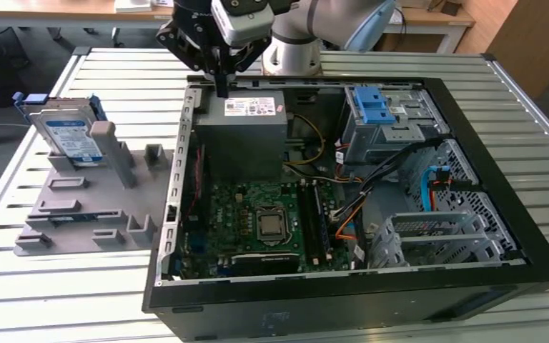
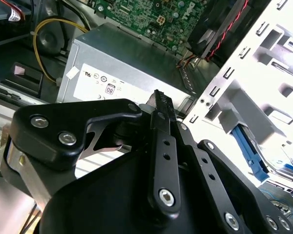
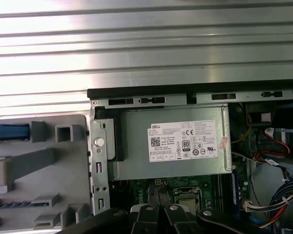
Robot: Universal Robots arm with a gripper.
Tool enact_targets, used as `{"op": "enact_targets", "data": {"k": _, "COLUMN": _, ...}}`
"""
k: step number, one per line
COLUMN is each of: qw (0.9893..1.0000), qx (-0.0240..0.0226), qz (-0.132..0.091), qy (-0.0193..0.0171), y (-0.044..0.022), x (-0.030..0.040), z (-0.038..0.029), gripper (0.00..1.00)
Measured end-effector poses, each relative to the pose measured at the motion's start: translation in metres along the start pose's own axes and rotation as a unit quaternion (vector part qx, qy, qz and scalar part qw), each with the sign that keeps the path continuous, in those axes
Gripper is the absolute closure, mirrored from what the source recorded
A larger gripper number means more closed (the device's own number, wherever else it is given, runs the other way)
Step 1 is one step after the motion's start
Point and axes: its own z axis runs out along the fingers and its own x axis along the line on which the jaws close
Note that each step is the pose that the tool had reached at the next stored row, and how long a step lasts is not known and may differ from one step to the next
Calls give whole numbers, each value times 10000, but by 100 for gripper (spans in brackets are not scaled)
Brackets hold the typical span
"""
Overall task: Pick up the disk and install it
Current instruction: 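Reach for the disk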
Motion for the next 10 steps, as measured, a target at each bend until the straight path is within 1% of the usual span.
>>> {"op": "enact_targets", "data": {"k": 10, "qw": 10000, "qx": 0, "qz": 0, "qy": 0, "y": -2, "x": 19, "z": 3, "gripper": 89}}
